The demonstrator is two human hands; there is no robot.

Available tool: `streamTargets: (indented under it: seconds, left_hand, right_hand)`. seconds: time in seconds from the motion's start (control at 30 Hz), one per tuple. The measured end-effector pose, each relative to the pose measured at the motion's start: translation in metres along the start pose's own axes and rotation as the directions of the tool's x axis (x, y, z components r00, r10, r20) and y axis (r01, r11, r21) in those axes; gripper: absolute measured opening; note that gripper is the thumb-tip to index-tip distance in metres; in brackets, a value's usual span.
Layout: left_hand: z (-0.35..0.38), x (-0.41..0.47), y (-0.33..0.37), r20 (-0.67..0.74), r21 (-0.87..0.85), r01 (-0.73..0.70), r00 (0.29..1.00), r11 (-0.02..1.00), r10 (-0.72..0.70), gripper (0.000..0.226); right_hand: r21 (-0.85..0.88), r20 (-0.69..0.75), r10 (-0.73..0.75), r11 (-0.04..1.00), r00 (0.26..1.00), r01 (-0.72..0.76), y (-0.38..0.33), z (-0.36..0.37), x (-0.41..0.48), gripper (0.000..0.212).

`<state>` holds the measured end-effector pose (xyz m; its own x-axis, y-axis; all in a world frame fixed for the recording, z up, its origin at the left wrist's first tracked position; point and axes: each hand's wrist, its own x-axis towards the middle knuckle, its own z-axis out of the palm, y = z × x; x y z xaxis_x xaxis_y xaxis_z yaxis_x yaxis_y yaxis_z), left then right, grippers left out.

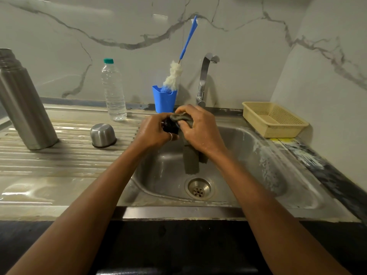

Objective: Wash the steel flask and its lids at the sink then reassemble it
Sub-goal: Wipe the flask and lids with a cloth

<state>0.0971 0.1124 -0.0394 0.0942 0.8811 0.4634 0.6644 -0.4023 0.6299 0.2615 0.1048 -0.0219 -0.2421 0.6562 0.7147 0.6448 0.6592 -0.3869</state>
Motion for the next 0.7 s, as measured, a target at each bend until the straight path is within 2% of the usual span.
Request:
streamTargets:
  seconds: [0.13, 0.2, 0.3, 0.4, 0.43, 0.47, 0.5, 0.57, 0.63, 0.7]
  left_hand:
    - [-0.002, 0.0, -0.001, 0.001, 0.093, 0.0, 1.0, 0.996, 0.0, 0.056]
    - [-0.002, -0.002, -0.001, 0.006, 0.139, -0.026, 1.0, 0.99, 0.025, 0.057]
    - [-0.002, -0.005, 0.001, 0.017, 0.188, -0.104, 0.995, 0.977, 0.102, 0.059]
    - [0.001, -0.006, 0.002, 0.056, 0.239, -0.211, 0.977, 0.948, 0.204, 0.056]
    - [0.002, -0.007, 0.002, 0.071, 0.25, -0.23, 0.973, 0.94, 0.219, 0.056]
    - [0.002, -0.006, 0.003, 0.08, 0.255, -0.237, 0.971, 0.937, 0.224, 0.057]
    - [0.001, -0.006, 0.004, 0.083, 0.254, -0.235, 0.972, 0.938, 0.22, 0.057]
    - [-0.001, -0.004, 0.006, 0.079, 0.244, -0.203, 0.979, 0.948, 0.189, 0.054]
    - [-0.005, -0.003, 0.004, 0.079, 0.219, -0.154, 0.987, 0.963, 0.14, 0.054]
    - [-0.008, -0.003, -0.001, 0.08, 0.206, -0.115, 0.992, 0.972, 0.1, 0.06]
  right_hand:
    - [-0.013, 0.043, -0.099, 0.995, 0.994, 0.1, 0.0, 0.009, -0.004, 0.015]
    - [-0.043, 0.047, -0.099, 0.994, 0.994, 0.101, 0.001, 0.014, -0.005, 0.015]
    - [-0.016, 0.029, 0.078, 0.997, 0.997, -0.078, -0.002, 0.015, 0.001, 0.015]
    - [0.076, 0.117, 0.381, 0.917, 0.917, -0.39, 0.002, 0.009, 0.011, 0.016]
    - [0.096, 0.143, 0.437, 0.887, 0.888, -0.452, 0.004, 0.006, 0.011, 0.016]
    - [0.08, 0.144, 0.439, 0.888, 0.887, -0.453, 0.006, 0.005, 0.009, 0.017]
    - [0.037, 0.119, 0.376, 0.923, 0.919, -0.383, 0.006, 0.004, 0.006, 0.017]
    - [-0.058, 0.079, 0.114, 0.992, 0.99, -0.11, 0.006, 0.007, -0.004, 0.019]
    - [-0.115, 0.121, -0.125, 0.983, 0.985, 0.139, 0.009, 0.012, -0.009, 0.02]
    - [-0.164, 0.159, -0.266, 0.943, 0.951, 0.291, 0.012, 0.015, -0.009, 0.017]
